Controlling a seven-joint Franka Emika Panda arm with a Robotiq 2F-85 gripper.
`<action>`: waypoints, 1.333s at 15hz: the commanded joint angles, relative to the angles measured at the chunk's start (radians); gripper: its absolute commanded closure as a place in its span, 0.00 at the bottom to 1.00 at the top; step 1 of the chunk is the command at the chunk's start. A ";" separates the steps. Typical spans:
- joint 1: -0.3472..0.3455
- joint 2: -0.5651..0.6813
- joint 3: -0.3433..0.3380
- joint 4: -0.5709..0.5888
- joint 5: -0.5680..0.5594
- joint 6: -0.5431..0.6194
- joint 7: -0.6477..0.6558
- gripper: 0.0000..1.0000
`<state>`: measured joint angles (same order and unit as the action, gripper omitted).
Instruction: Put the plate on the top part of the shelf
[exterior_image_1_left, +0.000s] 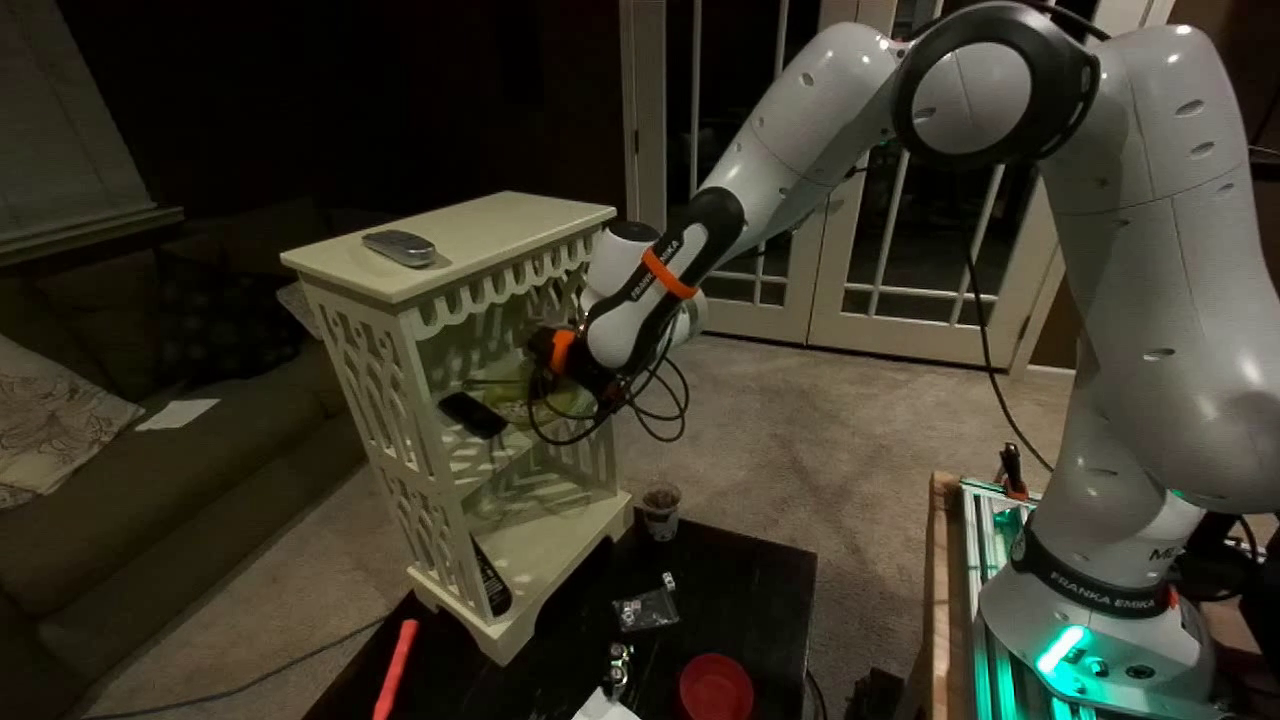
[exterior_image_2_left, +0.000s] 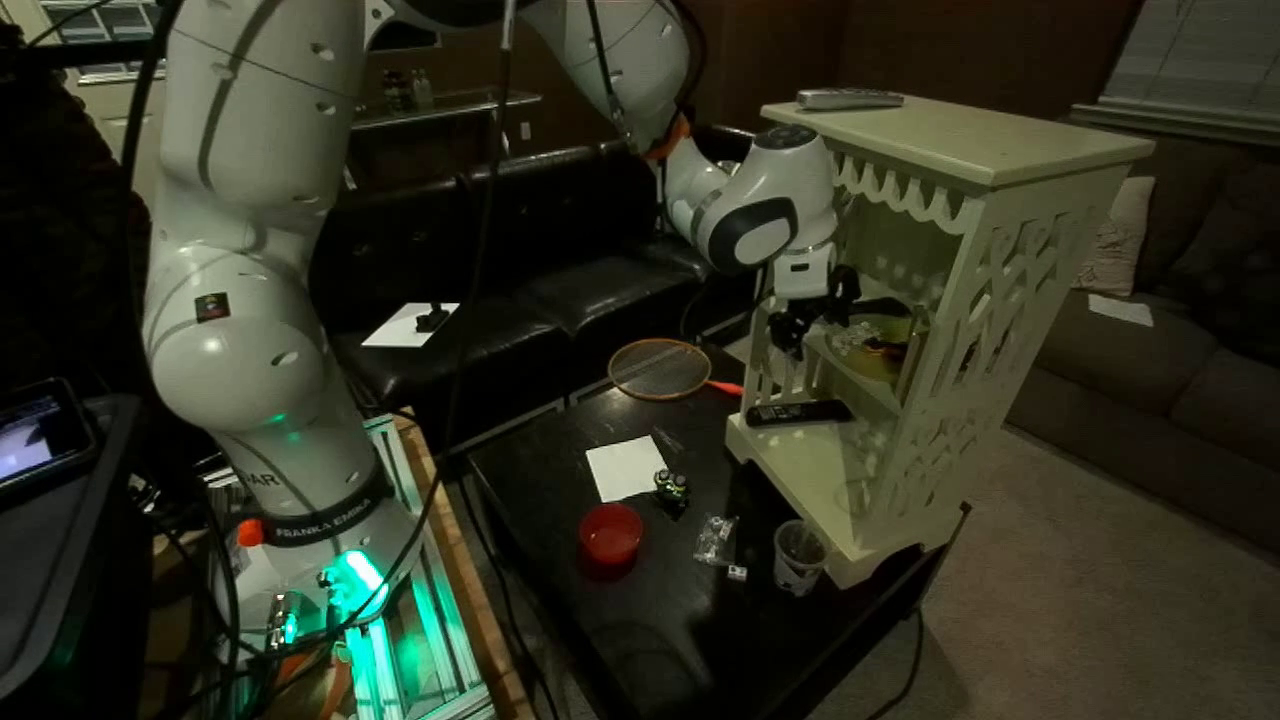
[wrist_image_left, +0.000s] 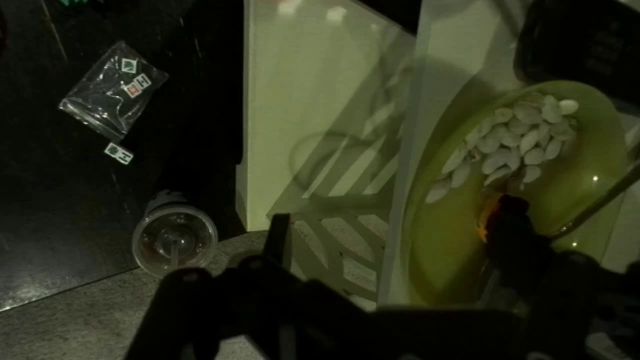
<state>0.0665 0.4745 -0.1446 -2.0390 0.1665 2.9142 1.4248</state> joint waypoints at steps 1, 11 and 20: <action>-0.083 0.035 0.103 0.112 0.082 -0.163 -0.109 0.00; -0.085 0.118 0.074 0.236 0.130 -0.272 -0.111 0.00; -0.141 0.102 0.129 0.140 0.238 -0.063 -0.233 0.11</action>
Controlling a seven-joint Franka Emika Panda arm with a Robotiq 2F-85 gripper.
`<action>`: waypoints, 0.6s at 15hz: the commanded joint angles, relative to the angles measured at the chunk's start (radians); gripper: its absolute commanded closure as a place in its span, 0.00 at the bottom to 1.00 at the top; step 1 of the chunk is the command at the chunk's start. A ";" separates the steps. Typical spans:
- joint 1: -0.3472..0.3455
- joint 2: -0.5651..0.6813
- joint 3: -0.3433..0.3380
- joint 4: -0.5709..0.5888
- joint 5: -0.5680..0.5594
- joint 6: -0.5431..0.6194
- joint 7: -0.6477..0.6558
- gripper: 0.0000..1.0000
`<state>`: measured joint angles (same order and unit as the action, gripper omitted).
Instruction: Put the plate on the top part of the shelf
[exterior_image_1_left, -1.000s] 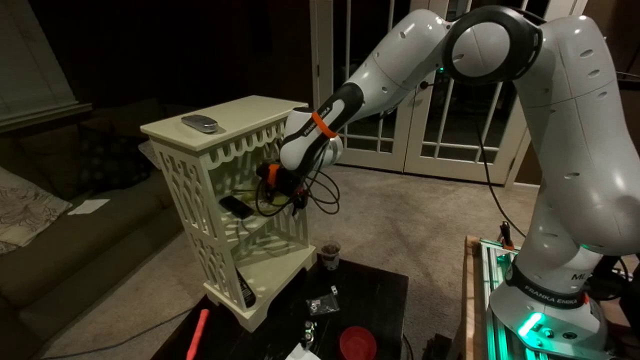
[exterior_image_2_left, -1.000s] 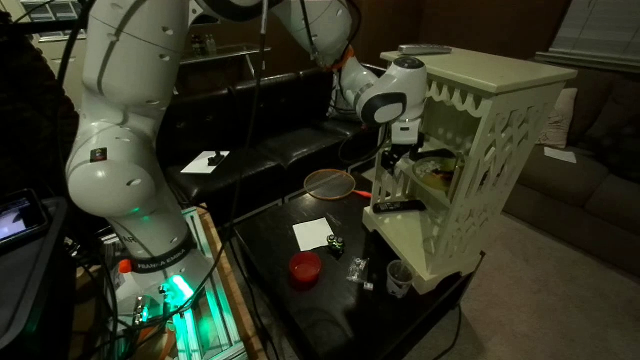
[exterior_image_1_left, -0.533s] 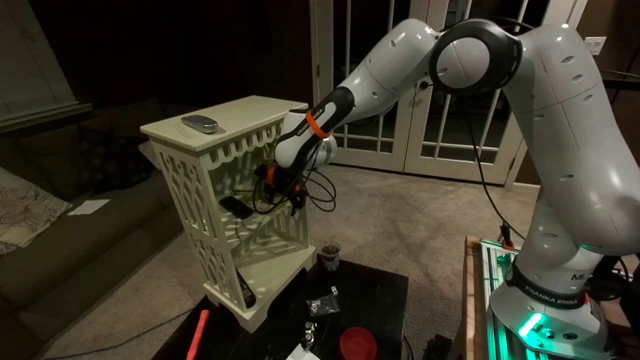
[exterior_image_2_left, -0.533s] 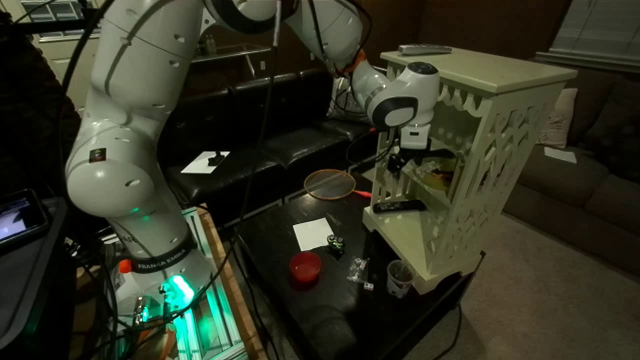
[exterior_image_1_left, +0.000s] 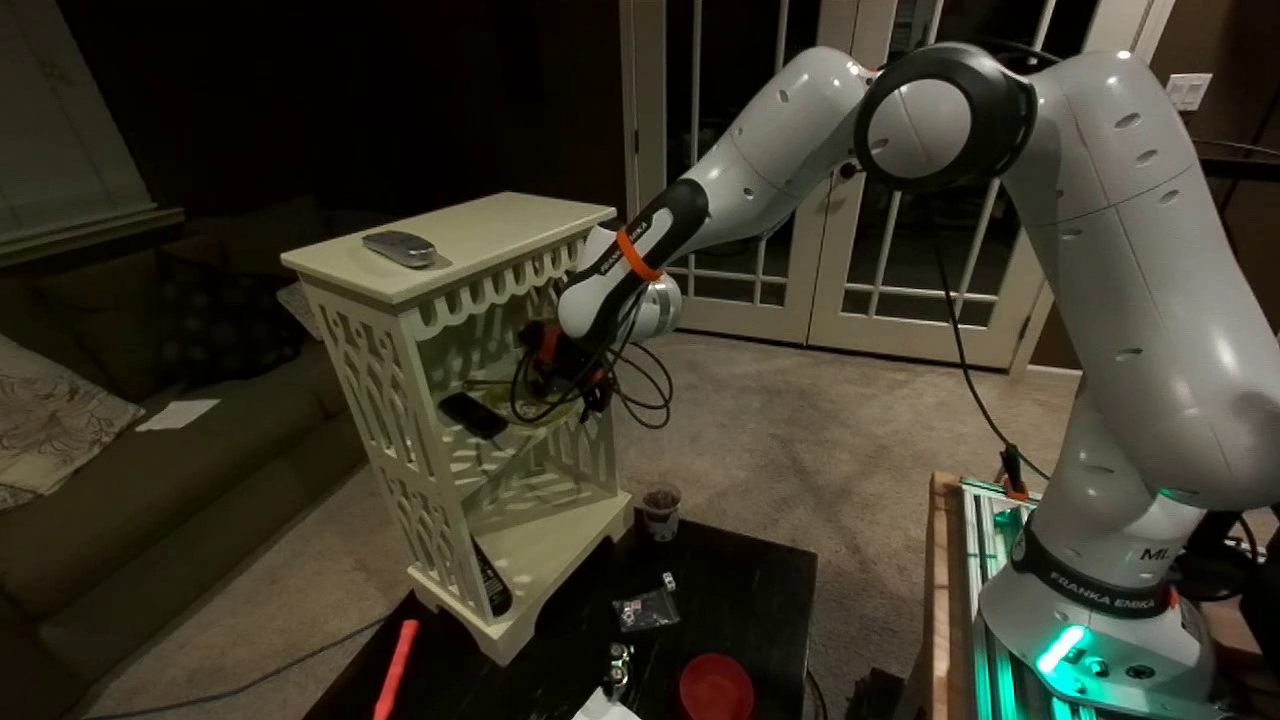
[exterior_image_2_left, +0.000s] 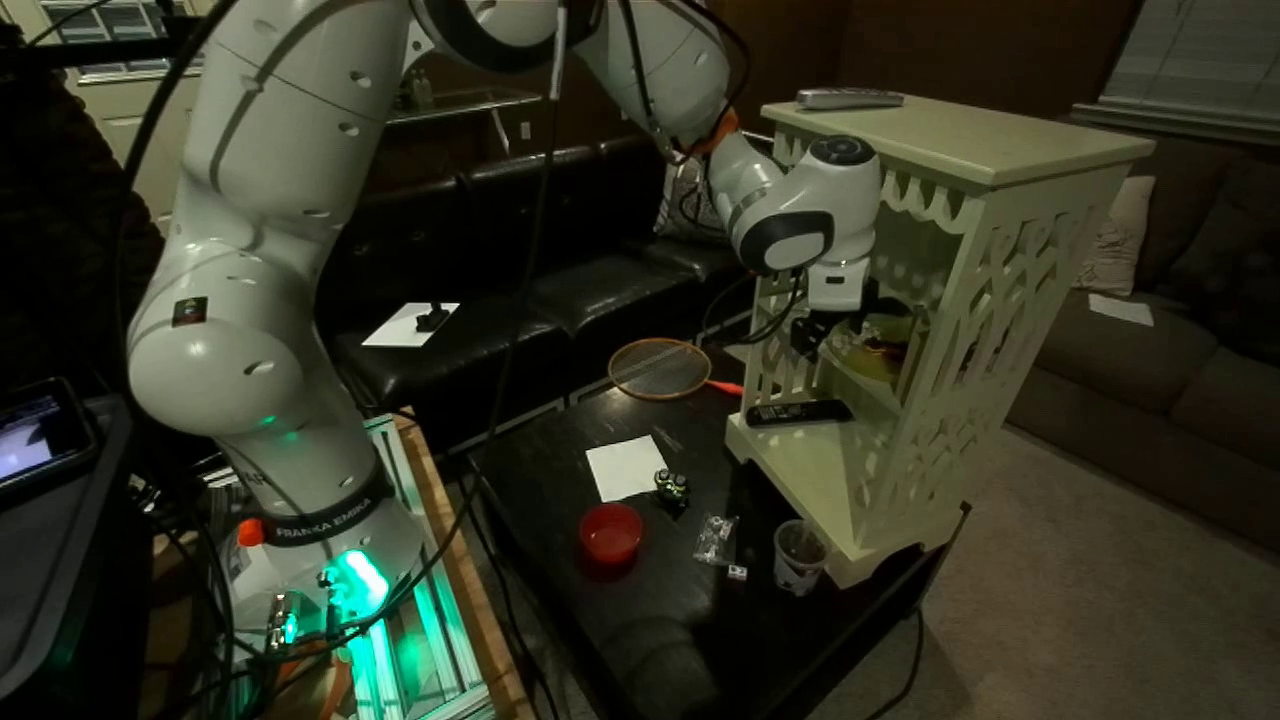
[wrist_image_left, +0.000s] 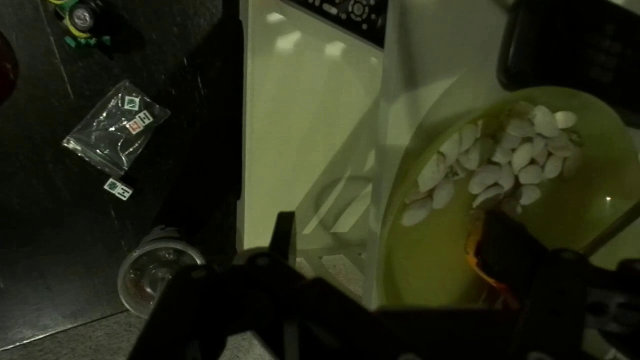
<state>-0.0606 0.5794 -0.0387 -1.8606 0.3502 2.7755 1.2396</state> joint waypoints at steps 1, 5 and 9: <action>-0.014 -0.001 0.023 -0.045 0.059 0.092 -0.051 0.10; -0.011 0.008 0.025 -0.066 0.076 0.154 -0.056 0.43; -0.009 0.013 0.025 -0.073 0.078 0.176 -0.055 0.72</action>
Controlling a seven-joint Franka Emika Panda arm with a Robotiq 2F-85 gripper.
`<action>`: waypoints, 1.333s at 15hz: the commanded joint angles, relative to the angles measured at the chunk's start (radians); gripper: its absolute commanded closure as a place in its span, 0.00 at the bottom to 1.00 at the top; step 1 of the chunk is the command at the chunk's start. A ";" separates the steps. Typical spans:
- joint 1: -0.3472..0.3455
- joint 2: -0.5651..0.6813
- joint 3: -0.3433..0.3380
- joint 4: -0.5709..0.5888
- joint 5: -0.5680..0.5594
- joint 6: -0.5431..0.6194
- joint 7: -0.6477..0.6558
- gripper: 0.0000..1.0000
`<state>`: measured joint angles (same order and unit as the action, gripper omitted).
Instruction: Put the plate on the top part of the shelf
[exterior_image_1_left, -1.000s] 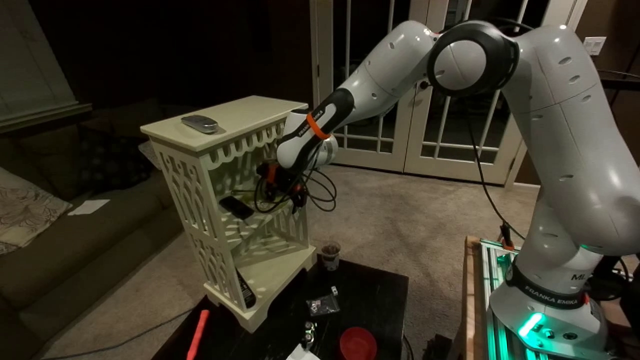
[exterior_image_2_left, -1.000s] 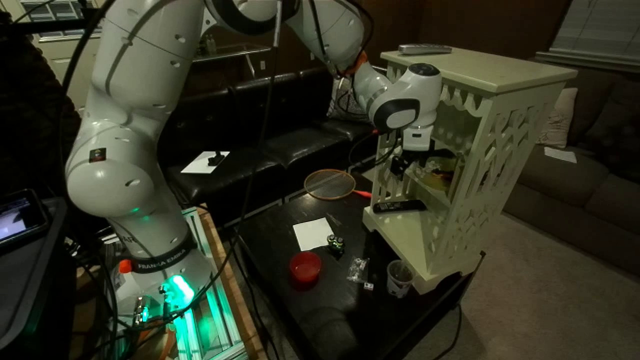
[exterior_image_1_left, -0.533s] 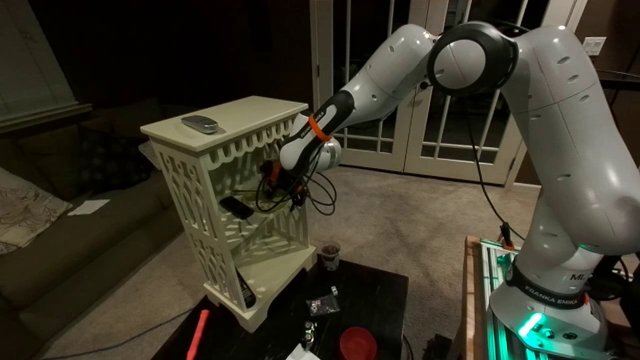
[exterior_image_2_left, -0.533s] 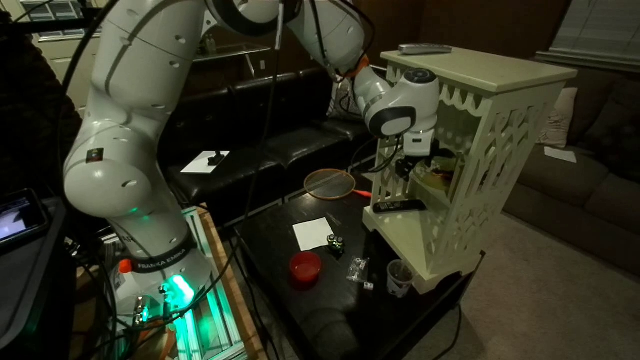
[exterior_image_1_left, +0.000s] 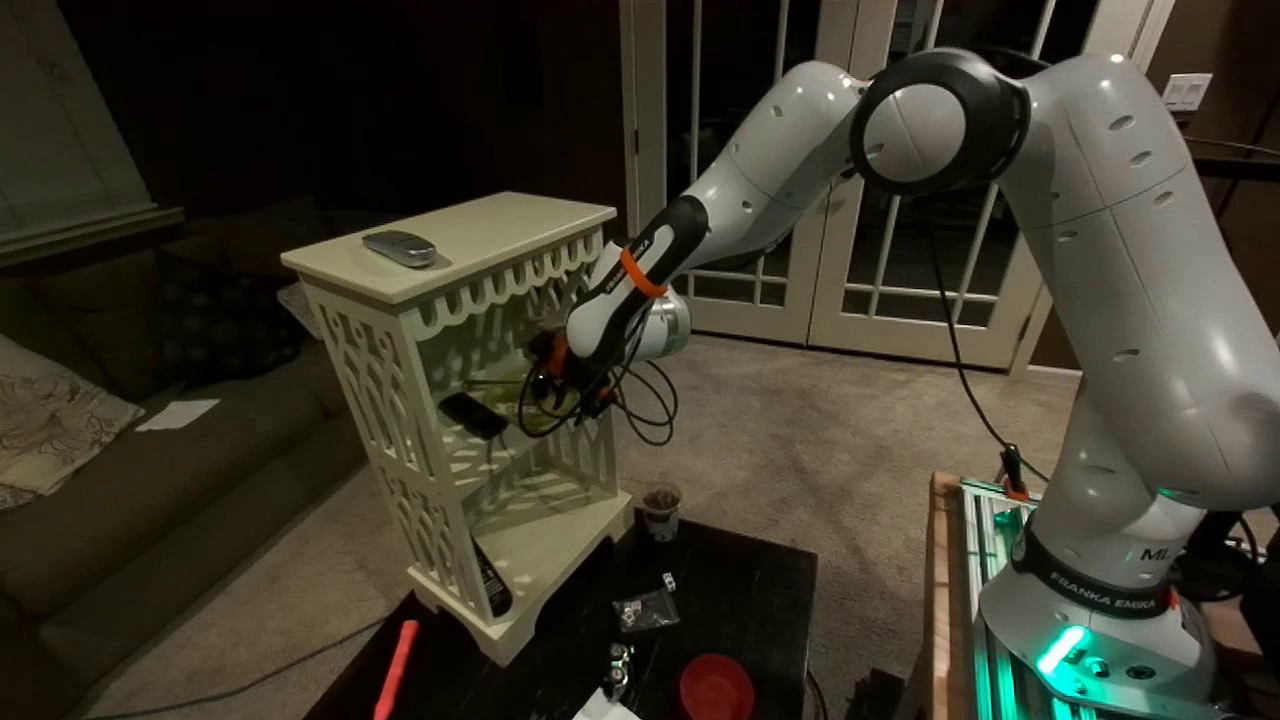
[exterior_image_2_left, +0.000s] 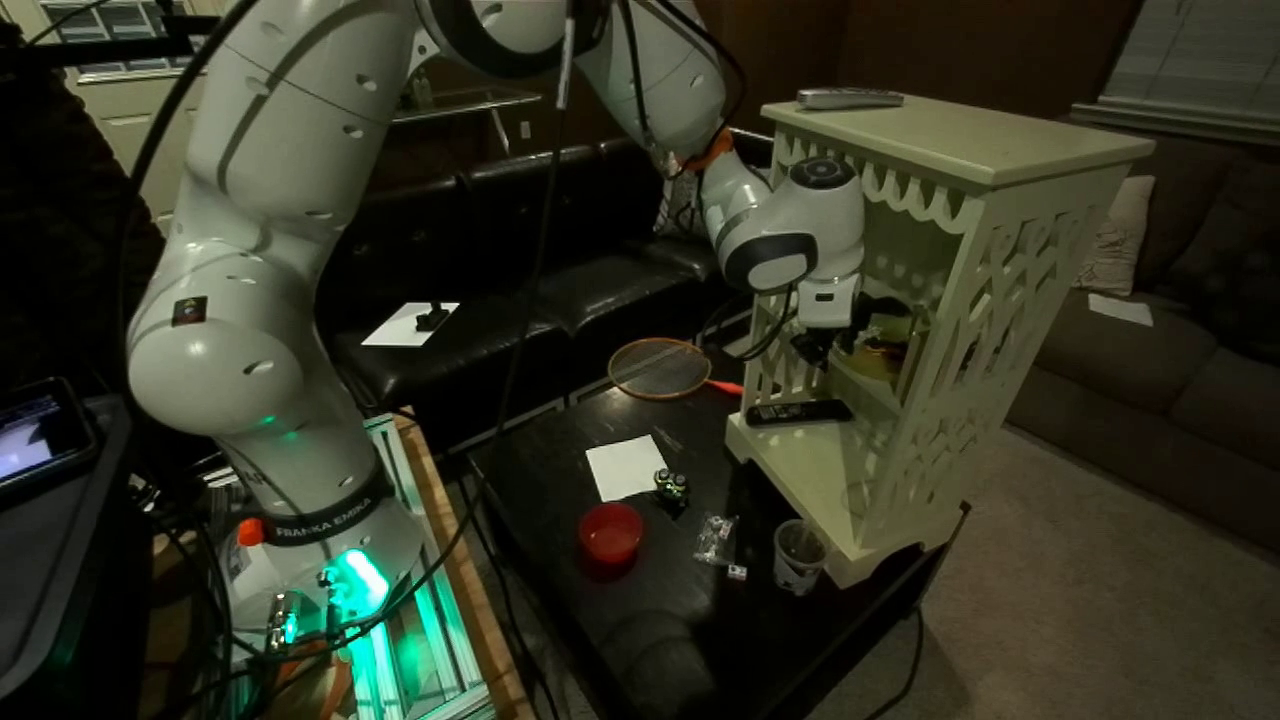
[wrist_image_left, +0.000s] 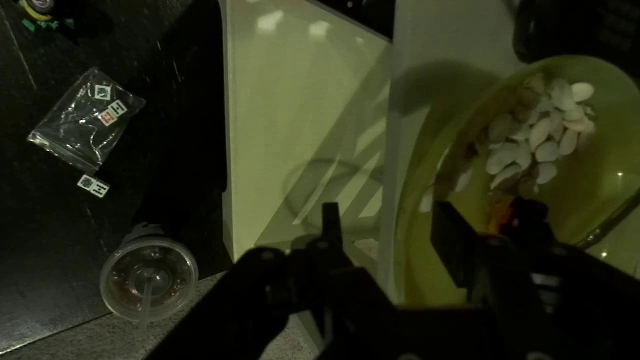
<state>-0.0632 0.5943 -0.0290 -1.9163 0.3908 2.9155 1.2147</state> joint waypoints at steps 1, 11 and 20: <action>-0.005 -0.002 0.014 -0.018 0.037 0.039 -0.029 0.78; -0.028 -0.074 0.050 -0.093 0.054 0.068 -0.064 0.99; -0.438 -0.118 0.547 -0.218 0.312 0.297 -0.286 0.99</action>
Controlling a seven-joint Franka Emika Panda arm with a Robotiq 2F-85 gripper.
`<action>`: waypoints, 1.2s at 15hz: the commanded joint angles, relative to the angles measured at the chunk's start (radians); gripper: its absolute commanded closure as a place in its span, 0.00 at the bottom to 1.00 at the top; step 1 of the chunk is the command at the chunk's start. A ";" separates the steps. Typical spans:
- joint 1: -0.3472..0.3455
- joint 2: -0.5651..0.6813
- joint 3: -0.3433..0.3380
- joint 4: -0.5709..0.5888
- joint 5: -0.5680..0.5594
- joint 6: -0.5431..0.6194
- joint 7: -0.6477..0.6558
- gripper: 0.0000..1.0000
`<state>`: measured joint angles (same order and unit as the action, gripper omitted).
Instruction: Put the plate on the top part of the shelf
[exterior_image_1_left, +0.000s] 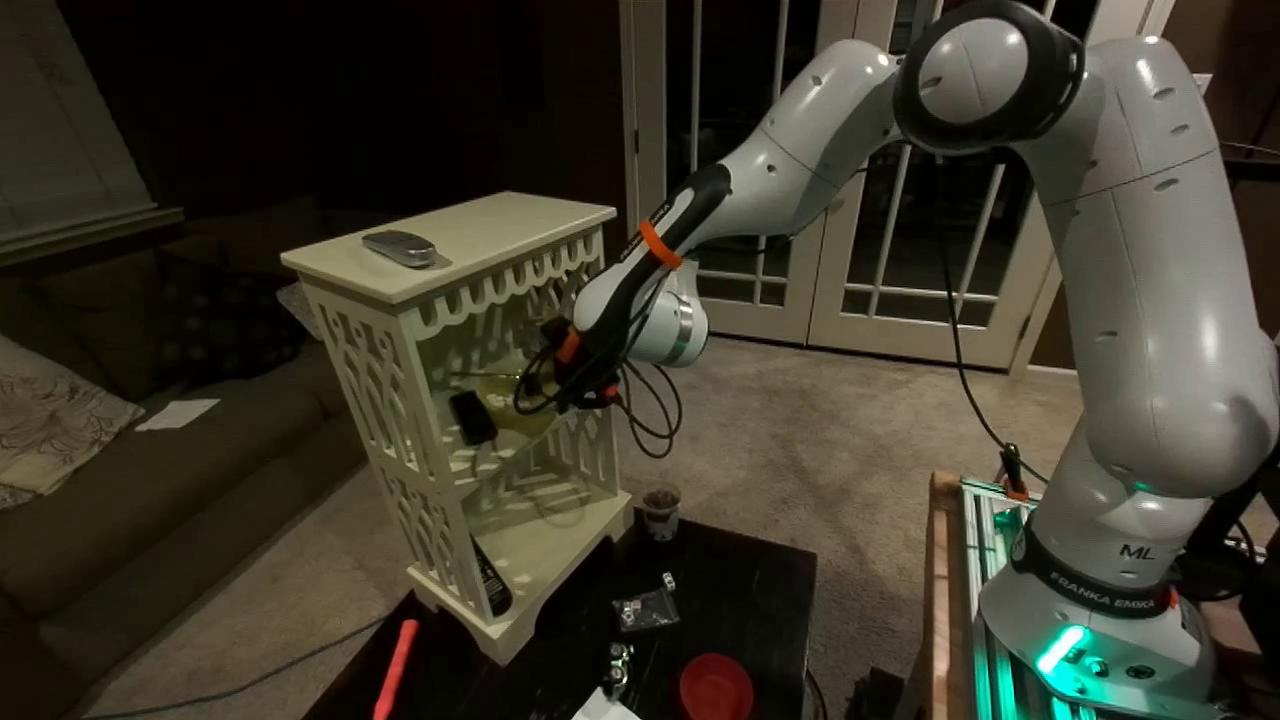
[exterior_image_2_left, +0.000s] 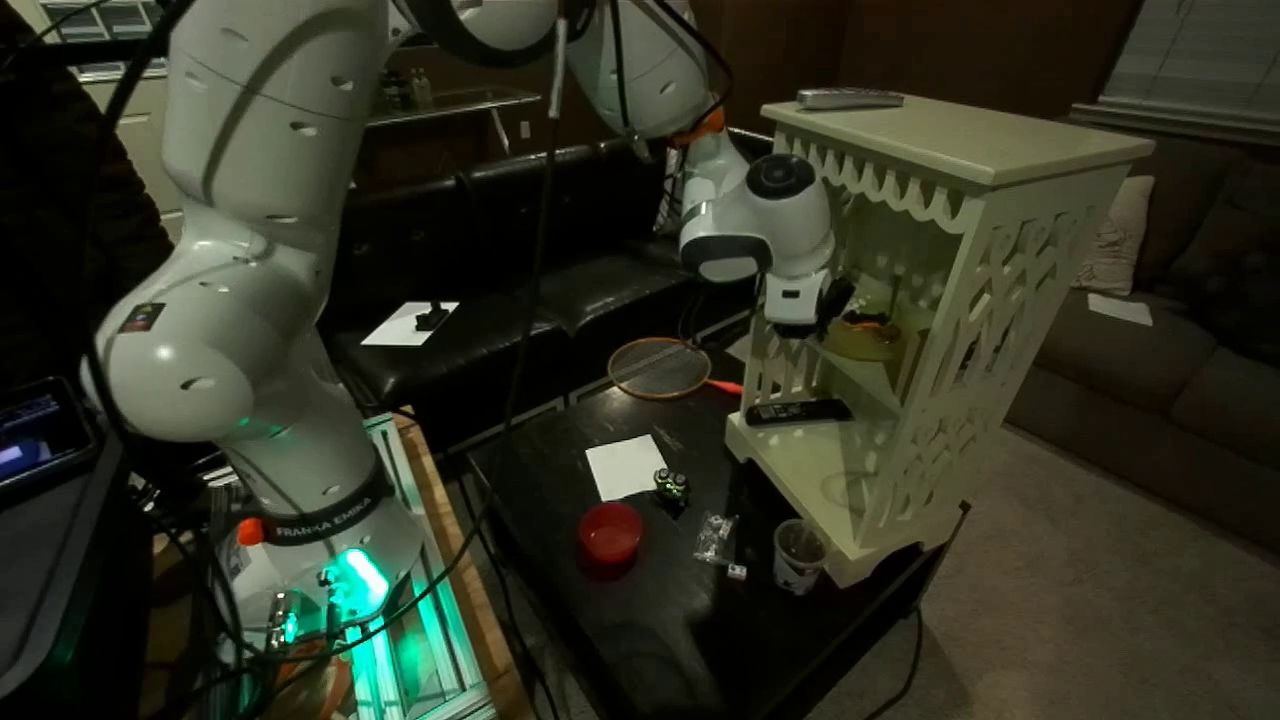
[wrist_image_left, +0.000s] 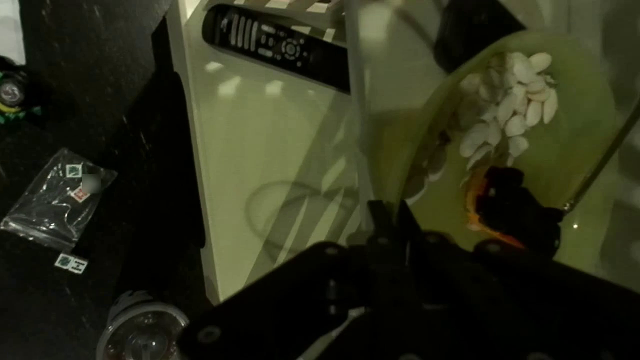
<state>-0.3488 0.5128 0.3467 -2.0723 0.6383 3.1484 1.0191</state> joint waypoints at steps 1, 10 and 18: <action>-0.222 -0.043 0.245 -0.085 0.057 0.074 -0.130 0.99; -0.756 -0.193 0.717 -0.346 0.018 -0.067 -0.421 0.99; -1.181 -0.240 1.101 -0.402 0.029 -0.323 -0.728 0.99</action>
<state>-1.3969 0.3018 1.3305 -2.4683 0.6593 2.8911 0.3821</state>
